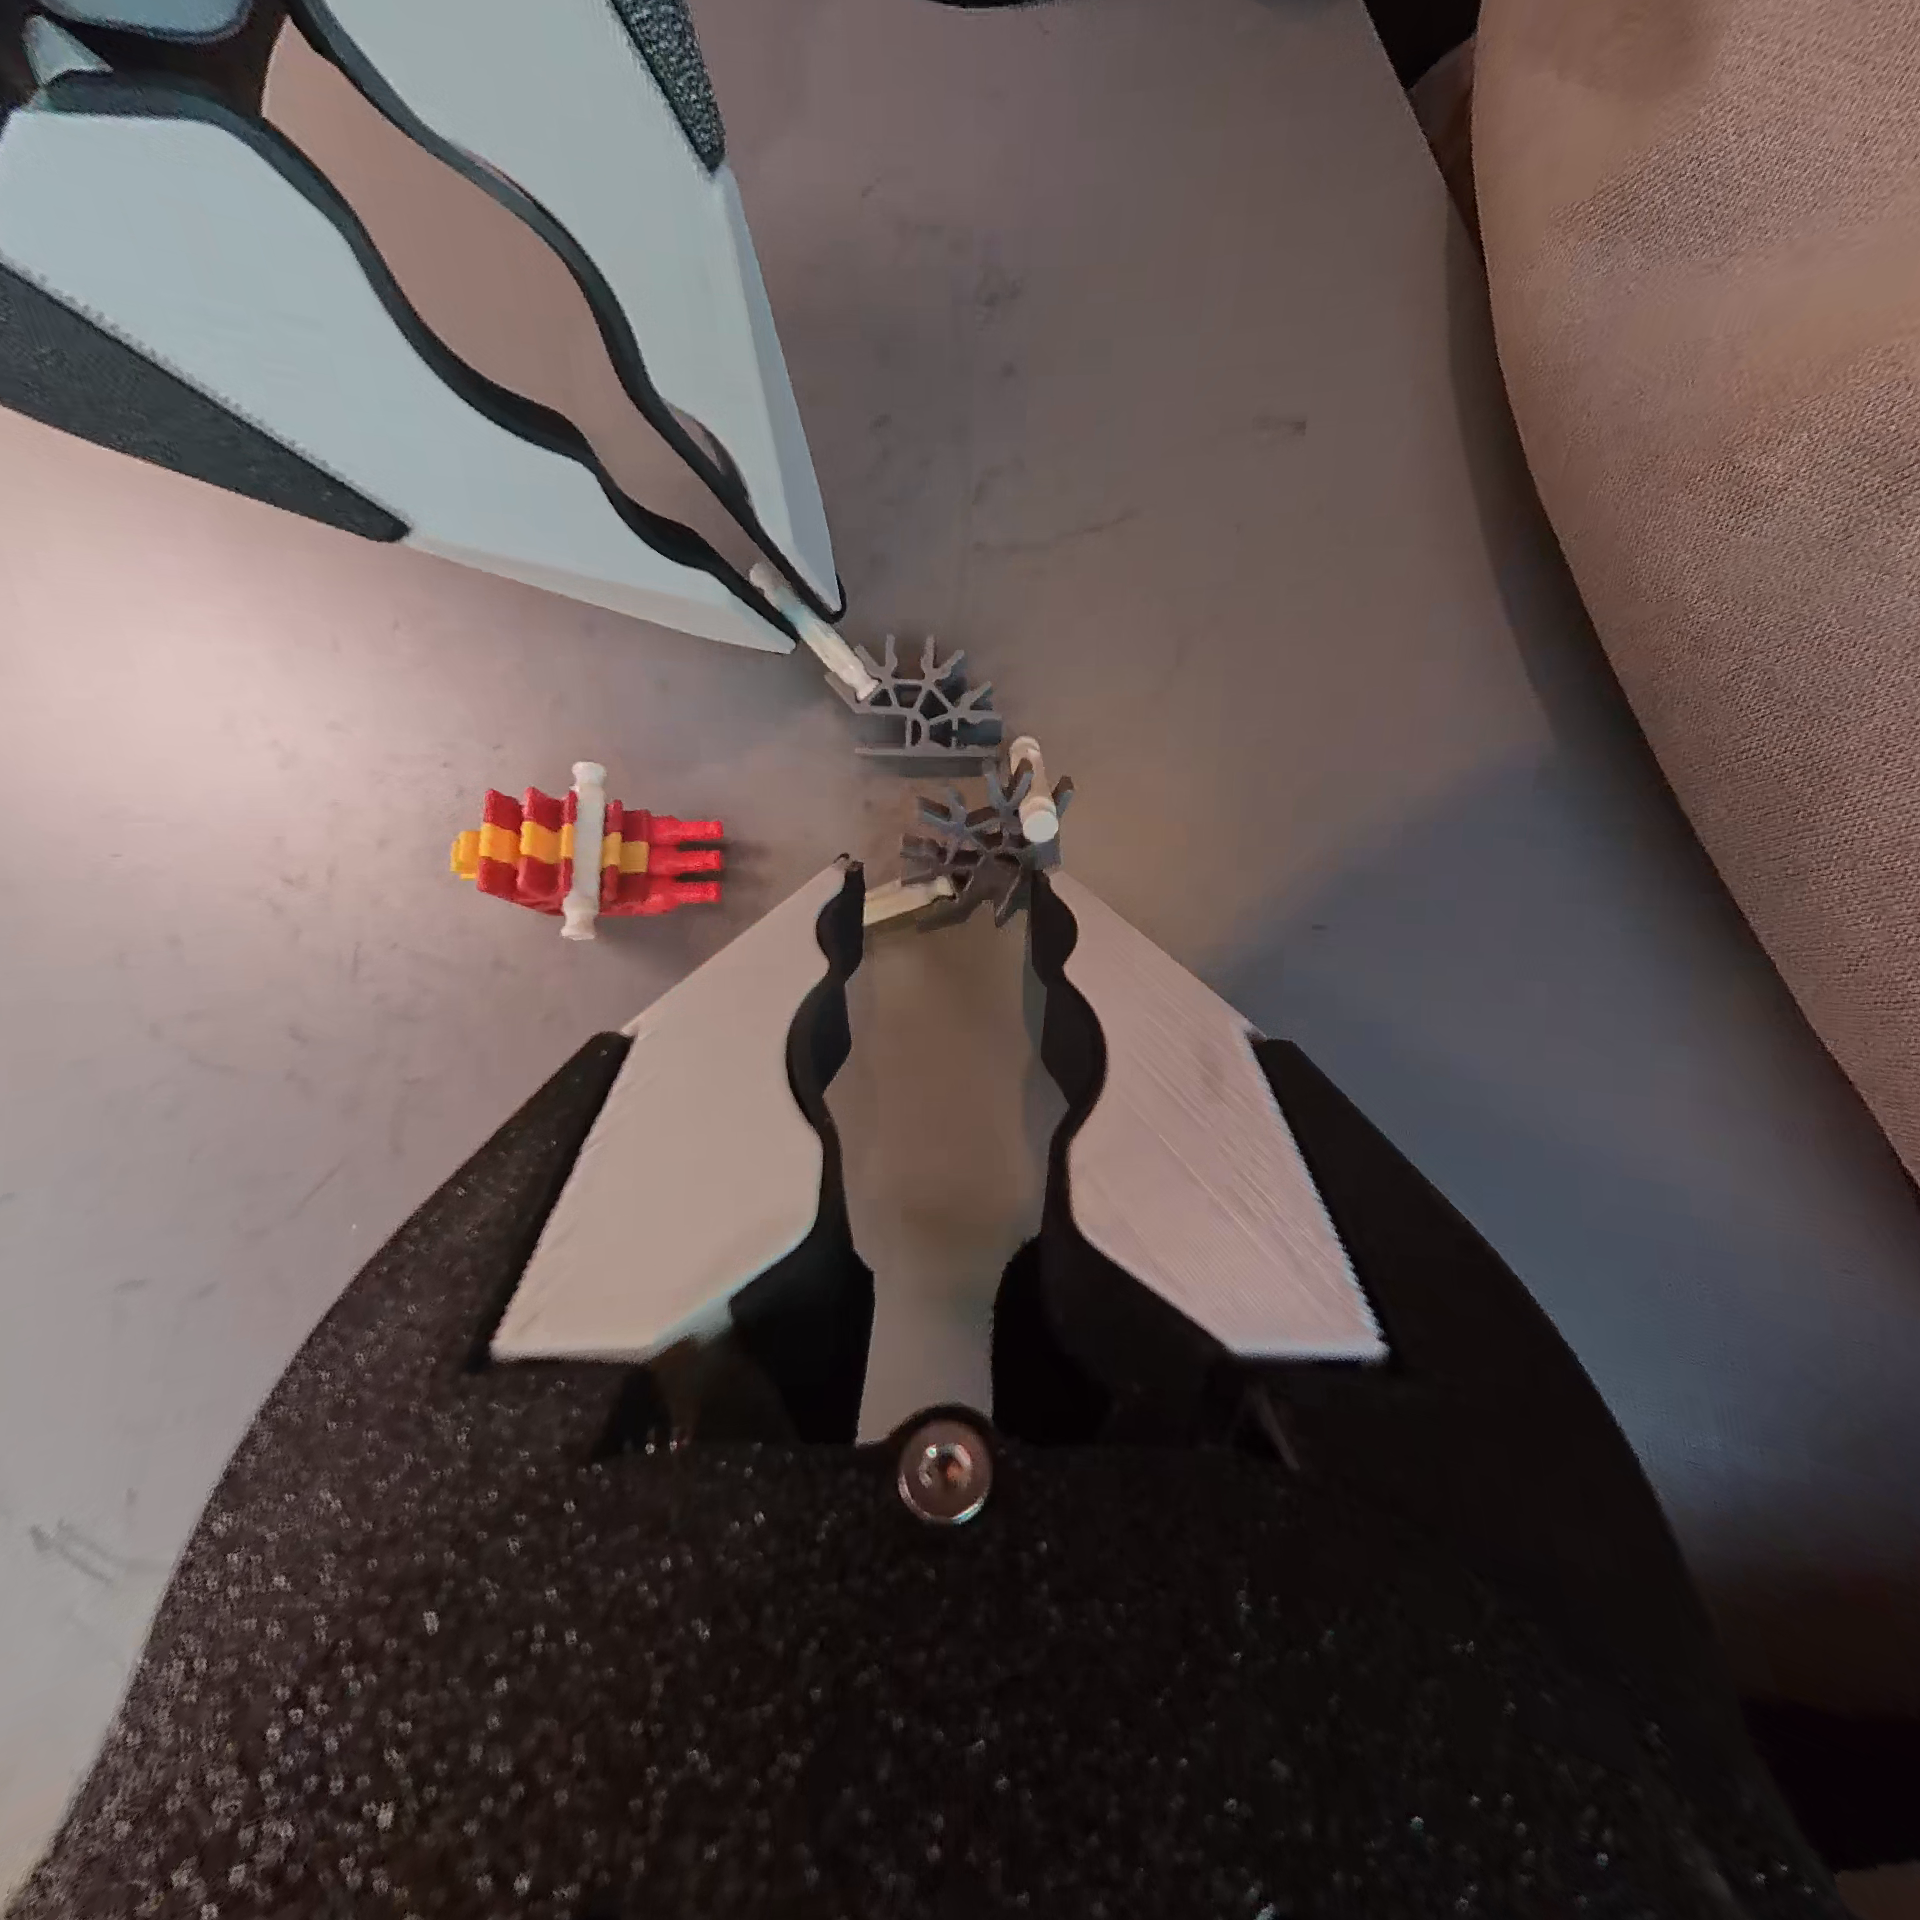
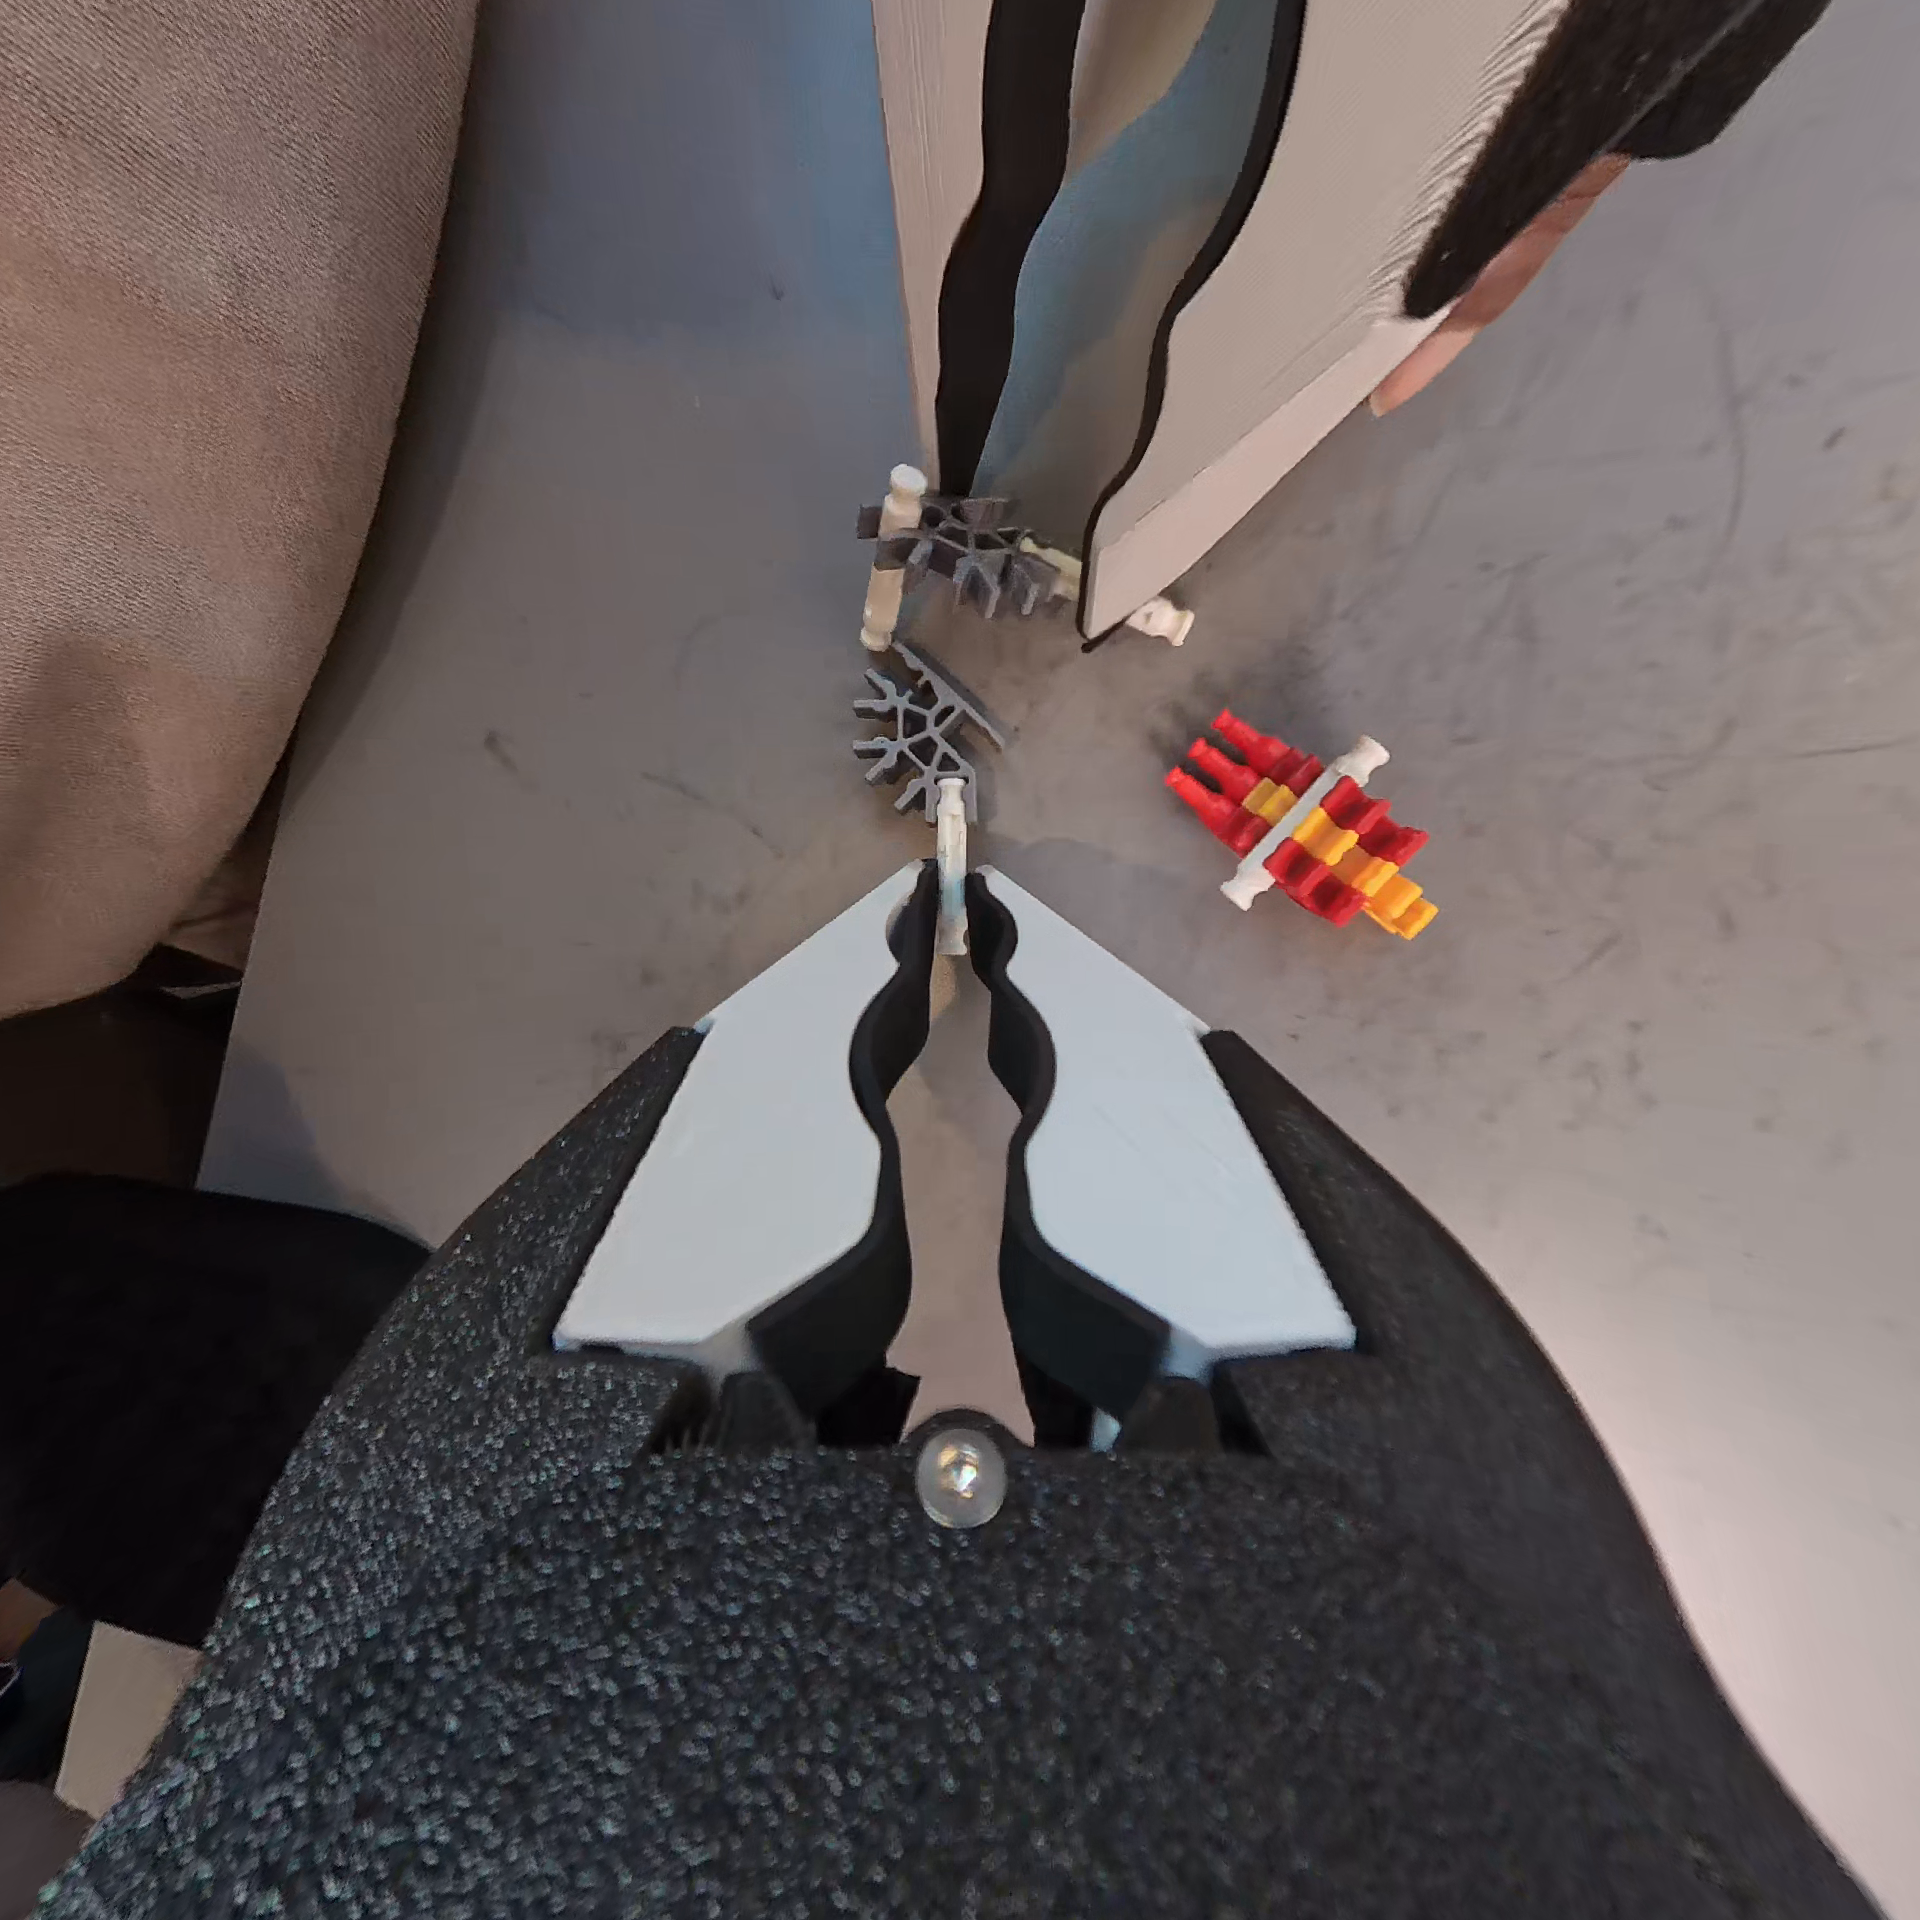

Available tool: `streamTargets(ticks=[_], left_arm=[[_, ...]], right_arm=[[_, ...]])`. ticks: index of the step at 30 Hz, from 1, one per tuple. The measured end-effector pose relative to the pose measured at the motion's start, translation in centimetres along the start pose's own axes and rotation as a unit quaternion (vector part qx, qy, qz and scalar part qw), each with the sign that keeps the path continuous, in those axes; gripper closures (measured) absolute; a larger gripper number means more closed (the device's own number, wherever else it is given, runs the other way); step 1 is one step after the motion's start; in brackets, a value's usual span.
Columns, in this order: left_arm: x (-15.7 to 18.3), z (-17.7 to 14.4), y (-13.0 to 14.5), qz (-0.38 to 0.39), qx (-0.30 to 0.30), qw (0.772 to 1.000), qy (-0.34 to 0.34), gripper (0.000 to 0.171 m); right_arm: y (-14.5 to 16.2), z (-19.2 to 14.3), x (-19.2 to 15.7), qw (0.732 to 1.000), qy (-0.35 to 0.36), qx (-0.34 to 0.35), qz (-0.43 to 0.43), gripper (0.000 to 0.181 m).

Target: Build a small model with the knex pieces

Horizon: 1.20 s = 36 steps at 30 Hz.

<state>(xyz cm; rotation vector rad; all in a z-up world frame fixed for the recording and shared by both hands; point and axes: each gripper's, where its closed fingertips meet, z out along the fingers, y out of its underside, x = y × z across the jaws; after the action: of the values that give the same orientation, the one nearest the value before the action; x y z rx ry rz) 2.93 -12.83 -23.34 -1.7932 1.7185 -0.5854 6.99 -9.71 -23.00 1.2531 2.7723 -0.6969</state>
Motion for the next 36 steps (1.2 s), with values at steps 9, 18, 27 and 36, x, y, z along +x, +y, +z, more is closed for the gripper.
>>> streamTargets(ticks=[9,18,27,36], left_arm=[[0.2,-2.2,0.1,-0.034,0.018,0.999,0.021,0.140],[0.7,-1.8,-0.8,-0.023,0.036,0.999,0.029,0.139],[1.1,-1.4,-2.8,0.013,0.065,0.998,0.014,0.138],[0.4,-1.1,-5.8,0.033,0.133,0.990,-0.029,0.134]], right_arm=[[0.3,0.2,-0.3,1.000,-0.011,0.021,0.012,0.179],[-0.6,0.0,0.6,1.000,-0.012,0.009,0.000,0.178],[-0.7,-0.5,0.4,0.999,-0.037,0.007,0.001,0.178],[-3.0,-3.5,-1.8,0.990,-0.100,0.100,0.015,0.178]])
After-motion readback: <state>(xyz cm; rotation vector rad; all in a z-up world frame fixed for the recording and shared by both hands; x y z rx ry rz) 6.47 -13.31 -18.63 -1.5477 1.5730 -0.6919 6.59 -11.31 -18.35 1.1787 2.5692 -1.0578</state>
